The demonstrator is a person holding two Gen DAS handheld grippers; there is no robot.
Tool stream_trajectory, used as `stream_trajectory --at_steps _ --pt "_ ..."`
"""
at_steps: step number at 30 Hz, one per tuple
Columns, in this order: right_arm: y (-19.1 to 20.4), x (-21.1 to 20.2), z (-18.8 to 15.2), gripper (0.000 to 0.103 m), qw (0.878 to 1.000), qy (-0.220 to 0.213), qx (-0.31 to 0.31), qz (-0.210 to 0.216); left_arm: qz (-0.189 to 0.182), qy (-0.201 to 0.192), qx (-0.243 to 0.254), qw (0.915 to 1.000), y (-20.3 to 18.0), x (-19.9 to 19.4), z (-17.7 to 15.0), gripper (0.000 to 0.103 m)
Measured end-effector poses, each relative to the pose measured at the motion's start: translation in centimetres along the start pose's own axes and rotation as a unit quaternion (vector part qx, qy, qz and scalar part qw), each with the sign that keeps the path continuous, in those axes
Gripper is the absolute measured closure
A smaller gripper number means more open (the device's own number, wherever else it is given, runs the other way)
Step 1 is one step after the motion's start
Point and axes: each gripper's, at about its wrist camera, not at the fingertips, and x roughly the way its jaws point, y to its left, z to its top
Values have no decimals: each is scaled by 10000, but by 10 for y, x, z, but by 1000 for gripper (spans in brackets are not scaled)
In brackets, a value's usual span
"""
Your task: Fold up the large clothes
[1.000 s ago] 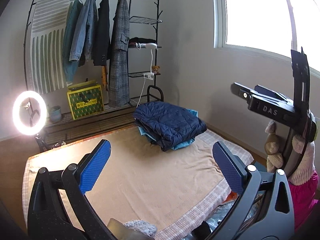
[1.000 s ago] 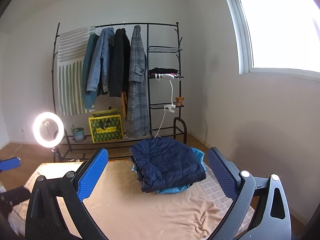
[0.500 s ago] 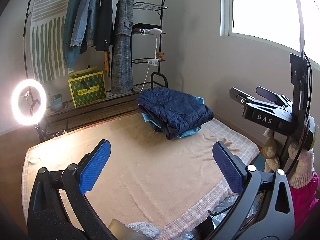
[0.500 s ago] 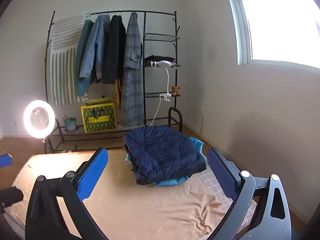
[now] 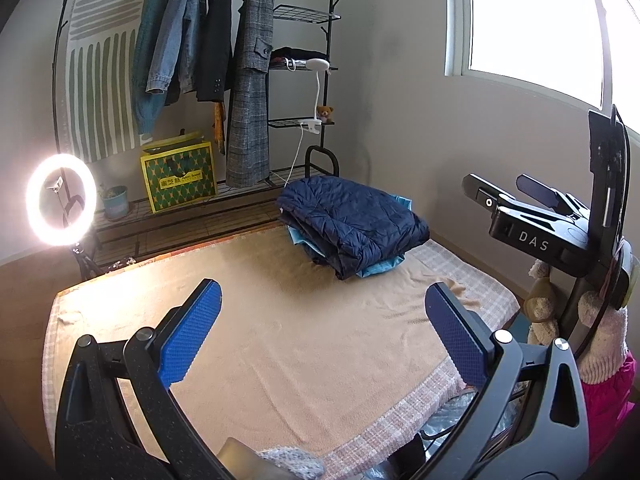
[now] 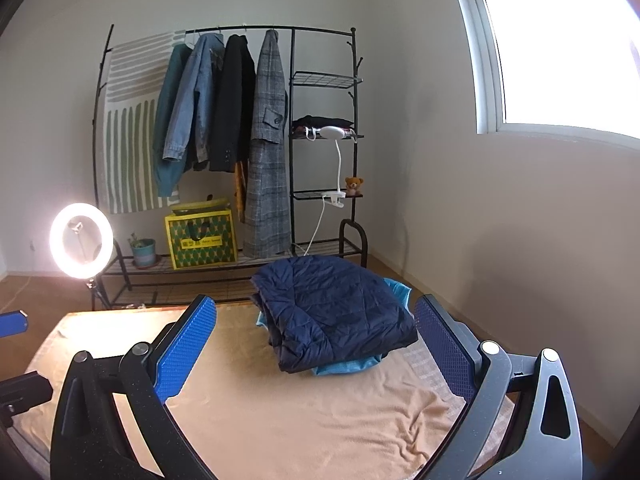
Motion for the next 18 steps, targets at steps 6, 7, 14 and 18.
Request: stream_trajectory --at_steps 6,7,14,18 --pt "0 3 0 4 10000 9 -27 13 6 -5 -5 10000 1 -1 1 0" --pt "0 3 0 4 10000 9 -26 11 5 -3 -4 10000 1 -1 1 0" --pt "-1 4 -1 4 10000 11 -29 16 8 -11 10 10000 -1 0 2 0" --pt "-1 4 -2 4 10000 2 -52 -5 20 -13 7 10000 0 0 2 0"
